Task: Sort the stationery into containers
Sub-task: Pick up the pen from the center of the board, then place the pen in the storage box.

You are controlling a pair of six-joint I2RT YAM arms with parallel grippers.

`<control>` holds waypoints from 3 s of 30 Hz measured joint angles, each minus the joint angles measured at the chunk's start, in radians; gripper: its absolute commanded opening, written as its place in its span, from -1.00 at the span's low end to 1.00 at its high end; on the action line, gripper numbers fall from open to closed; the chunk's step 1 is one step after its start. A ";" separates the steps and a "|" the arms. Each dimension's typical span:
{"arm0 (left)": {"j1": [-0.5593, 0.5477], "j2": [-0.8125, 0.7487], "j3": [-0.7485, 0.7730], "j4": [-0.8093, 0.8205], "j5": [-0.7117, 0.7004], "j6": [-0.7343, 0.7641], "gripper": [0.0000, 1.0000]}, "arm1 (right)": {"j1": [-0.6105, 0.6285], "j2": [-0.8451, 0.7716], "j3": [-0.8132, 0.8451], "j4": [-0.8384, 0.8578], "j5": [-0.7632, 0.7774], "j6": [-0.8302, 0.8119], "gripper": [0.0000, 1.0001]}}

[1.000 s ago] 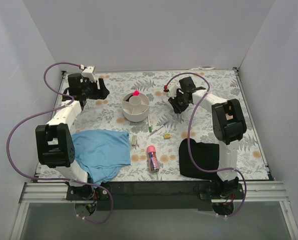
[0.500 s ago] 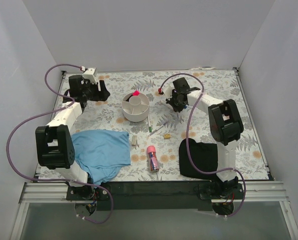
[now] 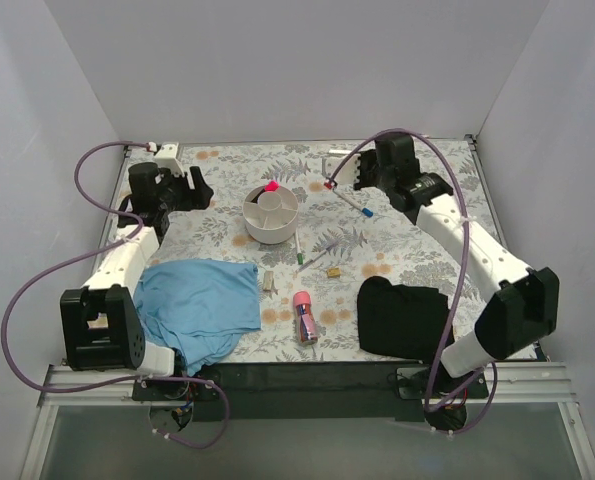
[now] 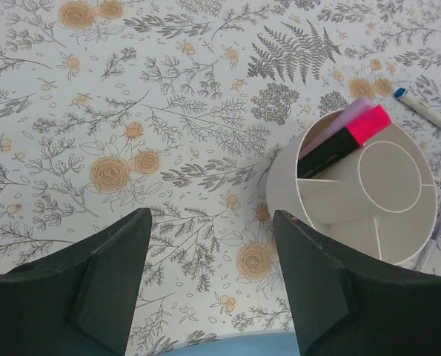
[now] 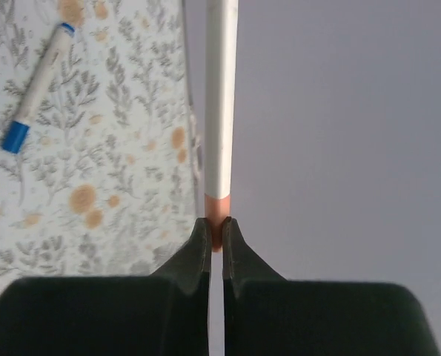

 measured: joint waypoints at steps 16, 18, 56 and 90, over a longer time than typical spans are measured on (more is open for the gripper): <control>0.000 -0.138 -0.070 -0.008 -0.005 -0.065 0.35 | 0.177 0.100 -0.145 0.311 0.043 -0.570 -0.97; 0.000 -0.142 -0.080 -0.008 -0.005 -0.069 0.36 | 0.185 0.111 -0.148 0.351 0.046 -0.607 -0.97; 0.001 -0.143 -0.158 0.022 -0.012 -0.121 0.37 | 0.237 0.291 -0.151 0.476 0.105 -0.703 -0.97; 0.007 -0.192 -0.218 0.072 -0.011 -0.149 0.40 | 0.264 0.341 -0.177 0.614 0.188 -0.711 -0.47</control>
